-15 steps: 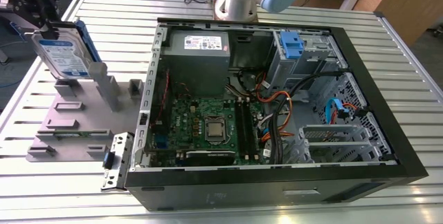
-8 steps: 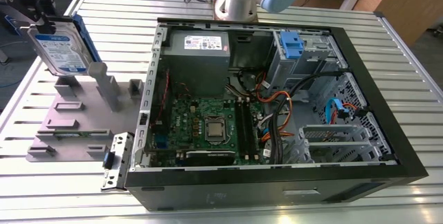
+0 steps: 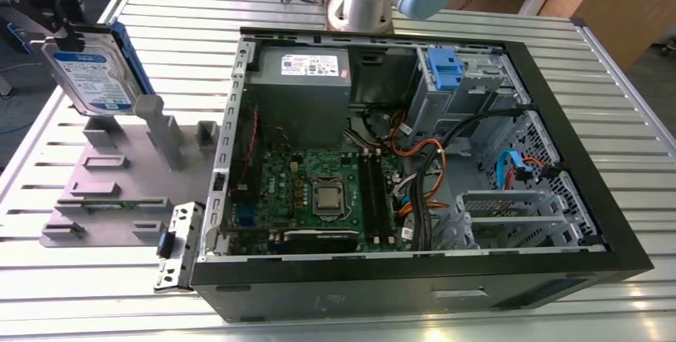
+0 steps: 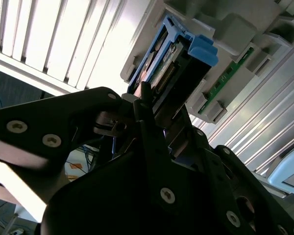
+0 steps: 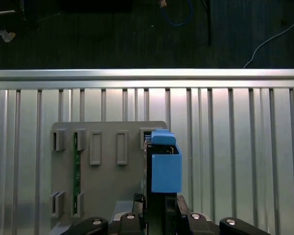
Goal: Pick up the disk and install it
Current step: 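Pick up the disk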
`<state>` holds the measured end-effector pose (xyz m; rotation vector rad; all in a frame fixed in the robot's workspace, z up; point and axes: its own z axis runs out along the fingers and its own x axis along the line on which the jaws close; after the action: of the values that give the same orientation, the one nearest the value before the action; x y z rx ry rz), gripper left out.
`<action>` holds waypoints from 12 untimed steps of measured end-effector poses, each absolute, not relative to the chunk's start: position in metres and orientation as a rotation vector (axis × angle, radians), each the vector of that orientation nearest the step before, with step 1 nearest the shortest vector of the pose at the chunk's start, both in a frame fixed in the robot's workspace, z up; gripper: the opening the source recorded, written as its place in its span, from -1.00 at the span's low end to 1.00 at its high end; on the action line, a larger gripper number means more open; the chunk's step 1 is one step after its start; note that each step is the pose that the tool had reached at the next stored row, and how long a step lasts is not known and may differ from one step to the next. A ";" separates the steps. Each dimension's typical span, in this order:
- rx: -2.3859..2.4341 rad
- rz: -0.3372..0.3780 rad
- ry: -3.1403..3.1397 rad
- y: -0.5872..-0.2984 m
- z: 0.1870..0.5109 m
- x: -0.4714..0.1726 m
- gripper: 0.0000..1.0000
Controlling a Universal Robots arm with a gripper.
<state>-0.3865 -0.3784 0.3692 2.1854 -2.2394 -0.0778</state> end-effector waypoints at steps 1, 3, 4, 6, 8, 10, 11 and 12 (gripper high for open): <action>2.185 -0.078 -2.239 -0.378 0.369 -0.387 -0.30; 2.185 -0.078 -2.239 -0.378 0.370 -0.387 -0.30; 2.185 -0.078 -2.239 -0.378 0.370 -0.387 -0.30; 2.185 -0.078 -2.239 -0.378 0.372 -0.387 -0.30; 2.185 -0.078 -2.239 -0.378 0.374 -0.387 -0.30; 2.185 -0.078 -2.239 -0.378 0.378 -0.387 -0.30; 2.185 -0.078 -2.239 -0.378 0.380 -0.387 -0.30; 2.185 -0.078 -2.239 -0.378 0.382 -0.387 -0.30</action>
<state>-0.3865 -0.3784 0.3819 2.1855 -2.2395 -0.0778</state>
